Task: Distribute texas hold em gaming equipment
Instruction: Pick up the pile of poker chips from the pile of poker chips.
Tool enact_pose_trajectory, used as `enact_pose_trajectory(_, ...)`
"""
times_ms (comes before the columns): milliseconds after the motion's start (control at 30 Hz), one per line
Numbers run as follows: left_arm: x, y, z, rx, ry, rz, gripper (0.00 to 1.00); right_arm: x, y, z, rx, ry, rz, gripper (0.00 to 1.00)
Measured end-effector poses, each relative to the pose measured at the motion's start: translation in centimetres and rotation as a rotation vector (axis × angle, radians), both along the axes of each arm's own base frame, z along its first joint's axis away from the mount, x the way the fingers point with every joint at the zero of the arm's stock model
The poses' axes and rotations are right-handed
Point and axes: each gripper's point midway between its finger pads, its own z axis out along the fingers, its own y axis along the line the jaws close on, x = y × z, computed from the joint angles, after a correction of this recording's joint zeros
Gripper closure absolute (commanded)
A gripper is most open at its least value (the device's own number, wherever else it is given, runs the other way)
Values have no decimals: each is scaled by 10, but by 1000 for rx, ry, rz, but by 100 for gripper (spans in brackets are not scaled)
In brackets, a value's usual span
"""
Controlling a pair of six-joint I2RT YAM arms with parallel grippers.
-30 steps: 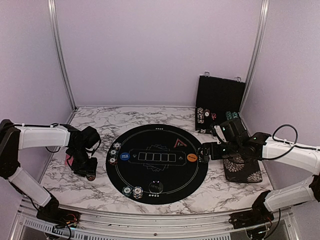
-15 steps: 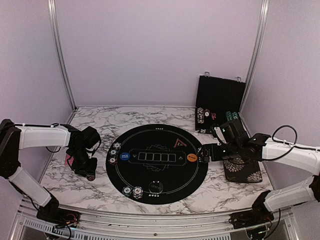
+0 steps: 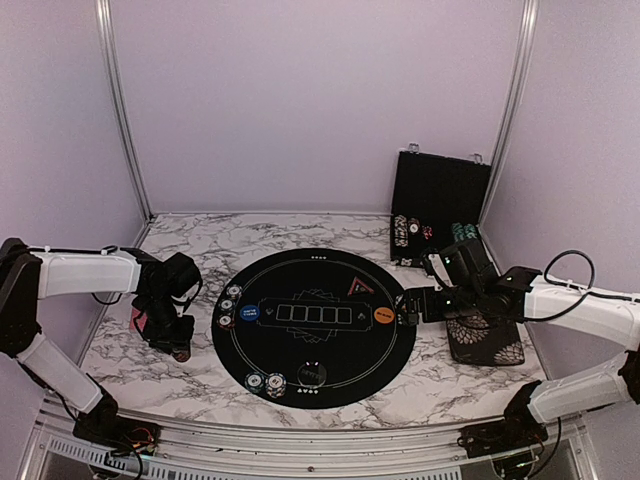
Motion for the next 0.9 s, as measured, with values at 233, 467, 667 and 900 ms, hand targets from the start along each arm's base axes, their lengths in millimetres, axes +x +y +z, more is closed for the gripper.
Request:
enact_pose_trajectory(233, 1, 0, 1, -1, -2, -1, 60, 0, 0, 0, 0, 0, 0, 2)
enact_pose_trajectory(467, 0, 0, 2, 0, -1, -3, 60, 0, 0, 0, 0, 0, 1, 2)
enact_pose_trajectory(667, 0, 0, 2, 2, 2, -3, 60, 0, 0, 0, 0, 0, 1, 1)
enact_pose_trajectory(900, 1, -1, 6, 3, 0, -8, 60, 0, 0, 0, 0, 0, 1, 2)
